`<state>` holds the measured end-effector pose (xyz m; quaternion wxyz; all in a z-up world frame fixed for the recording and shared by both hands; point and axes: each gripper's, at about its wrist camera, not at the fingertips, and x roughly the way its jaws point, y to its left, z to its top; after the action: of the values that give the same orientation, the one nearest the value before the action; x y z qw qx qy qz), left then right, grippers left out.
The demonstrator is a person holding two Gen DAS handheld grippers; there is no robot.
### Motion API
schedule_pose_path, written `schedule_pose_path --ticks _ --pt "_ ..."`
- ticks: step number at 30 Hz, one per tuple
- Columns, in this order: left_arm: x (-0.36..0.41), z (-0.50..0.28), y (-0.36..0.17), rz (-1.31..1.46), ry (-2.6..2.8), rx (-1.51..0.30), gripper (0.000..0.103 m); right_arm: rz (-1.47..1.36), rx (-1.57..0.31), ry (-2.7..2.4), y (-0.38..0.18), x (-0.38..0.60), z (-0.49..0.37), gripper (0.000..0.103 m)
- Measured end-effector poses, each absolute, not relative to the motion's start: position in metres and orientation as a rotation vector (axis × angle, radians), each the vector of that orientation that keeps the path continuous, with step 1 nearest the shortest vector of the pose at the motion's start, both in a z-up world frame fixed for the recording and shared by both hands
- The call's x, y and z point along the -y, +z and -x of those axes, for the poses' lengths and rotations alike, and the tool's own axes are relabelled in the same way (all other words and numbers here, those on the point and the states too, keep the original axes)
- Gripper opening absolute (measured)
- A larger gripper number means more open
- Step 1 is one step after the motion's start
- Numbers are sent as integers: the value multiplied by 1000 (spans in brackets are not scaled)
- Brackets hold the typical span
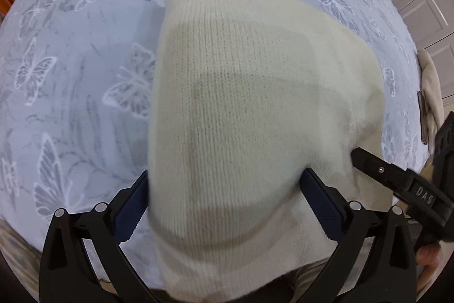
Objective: Fold small clothes
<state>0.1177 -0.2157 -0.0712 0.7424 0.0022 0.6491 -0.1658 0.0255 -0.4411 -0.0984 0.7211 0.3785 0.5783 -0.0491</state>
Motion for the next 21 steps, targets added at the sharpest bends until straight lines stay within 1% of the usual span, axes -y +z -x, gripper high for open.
schedule_pose_path --ticks 2,5,8,10,12,13,15,16,17,18,21 --pt "213 -118 -75 14 -396 -1417 98 -830 -1284 -95 -100 439 -28 85" --pt "199 -124 -88 121 -506 -1438 98 -817 -1288 -81 -101 436 -31 88" --pt "174 -133 -115 366 -616 -1536 98 -824 -1285 -56 -102 437 -36 89" --pt "167 -134 -116 419 -645 -1526 98 -820 -1276 -39 -102 438 -38 82" --pt "172 -131 -112 377 -630 -1517 98 -824 -1256 -18 -101 436 -39 67" --pt "176 -129 -108 338 -609 -1507 98 -825 -1248 -19 -99 437 -38 65" --pt "185 -124 -99 263 -572 -1481 91 -825 -1221 -17 -95 438 -37 49" --pt "189 -122 -95 238 -556 -1472 89 -809 -1199 -19 -91 437 -34 45" --pt "193 -120 -89 210 -538 -1463 84 -790 -1181 -22 -86 433 -33 41" --pt "198 -118 -83 170 -518 -1452 79 -764 -1160 -27 -80 429 -32 38" --pt "205 -112 -64 89 -492 -1412 67 -726 -1076 -33 -63 419 -23 36"
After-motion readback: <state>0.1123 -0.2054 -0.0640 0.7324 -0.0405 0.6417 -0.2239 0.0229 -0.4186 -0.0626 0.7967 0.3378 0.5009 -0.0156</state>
